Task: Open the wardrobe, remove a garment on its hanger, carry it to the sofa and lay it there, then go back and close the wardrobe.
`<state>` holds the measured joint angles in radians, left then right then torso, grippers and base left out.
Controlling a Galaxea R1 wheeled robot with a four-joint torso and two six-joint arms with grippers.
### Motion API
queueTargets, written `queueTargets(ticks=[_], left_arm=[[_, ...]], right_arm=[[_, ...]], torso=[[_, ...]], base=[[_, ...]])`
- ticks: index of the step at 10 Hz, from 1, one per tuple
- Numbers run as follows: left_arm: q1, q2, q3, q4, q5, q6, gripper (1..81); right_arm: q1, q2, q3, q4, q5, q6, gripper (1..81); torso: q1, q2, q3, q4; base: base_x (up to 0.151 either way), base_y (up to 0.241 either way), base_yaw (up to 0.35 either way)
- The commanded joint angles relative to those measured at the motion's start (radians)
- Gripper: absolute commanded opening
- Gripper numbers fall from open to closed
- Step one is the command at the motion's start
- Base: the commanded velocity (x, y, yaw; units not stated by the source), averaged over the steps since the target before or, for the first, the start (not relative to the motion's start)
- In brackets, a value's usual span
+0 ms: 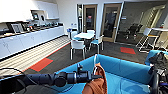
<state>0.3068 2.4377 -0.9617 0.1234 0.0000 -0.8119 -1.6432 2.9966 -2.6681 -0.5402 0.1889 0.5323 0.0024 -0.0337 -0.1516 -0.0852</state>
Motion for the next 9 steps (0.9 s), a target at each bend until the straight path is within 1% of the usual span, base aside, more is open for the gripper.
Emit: queueTargets(ticks=[1, 2, 3, 5, 6, 7, 8, 9], left_arm=[[-0.162, 0.000, 0.049, 0.032, -0.092, 0.013, 1.0], [-0.162, 0.000, 0.047, 0.032, -0.091, 0.013, 1.0], [-0.162, 0.002, 0.046, 0.032, -0.092, 0.011, 1.0], [-0.162, 0.012, 0.028, 0.032, -0.097, 0.011, 1.0], [-0.166, 0.018, 0.015, 0.030, -0.100, 0.010, 1.0], [-0.178, 0.028, -0.003, 0.028, -0.112, 0.007, 1.0], [-0.188, 0.032, -0.032, 0.024, -0.117, 0.005, 1.0], [-0.199, 0.035, -0.063, 0.021, -0.114, 0.004, 1.0]], right_arm=[[0.012, -0.003, 0.001, -0.011, -0.049, -0.003, 81.1], [0.013, -0.003, 0.001, -0.012, -0.049, -0.003, 81.1], [0.015, -0.003, 0.001, -0.012, -0.049, -0.003, 81.1], [0.015, -0.003, 0.001, -0.017, -0.048, -0.002, 81.1], [0.015, -0.002, 0.001, -0.017, -0.048, -0.002, 81.1], [0.015, 0.000, 0.001, -0.015, -0.048, -0.002, 81.1], [0.018, 0.001, 0.001, -0.017, -0.048, -0.002, 81.1], [0.019, 0.003, 0.001, -0.017, -0.048, -0.002, 81.1]], torso=[[0.000, 0.000, -0.037, 0.000], [-0.001, 0.000, -0.094, 0.000], [-0.002, -0.001, -0.103, 0.000], [-0.002, -0.001, -0.156, 0.000], [-0.002, -0.001, -0.097, 0.000], [-0.001, 0.000, -0.118, 0.000], [0.000, 0.000, -0.125, 0.000], [-0.001, 0.000, -0.131, 0.049]], base=[[0.000, 0.000, 0.000], [0.000, 0.000, 0.000], [0.000, 0.000, 0.000], [0.000, 0.000, 0.000], [0.000, 0.000, 0.000], [0.000, 0.000, 0.000], [0.000, 0.000, 0.000], [0.000, 0.000, 0.000]])
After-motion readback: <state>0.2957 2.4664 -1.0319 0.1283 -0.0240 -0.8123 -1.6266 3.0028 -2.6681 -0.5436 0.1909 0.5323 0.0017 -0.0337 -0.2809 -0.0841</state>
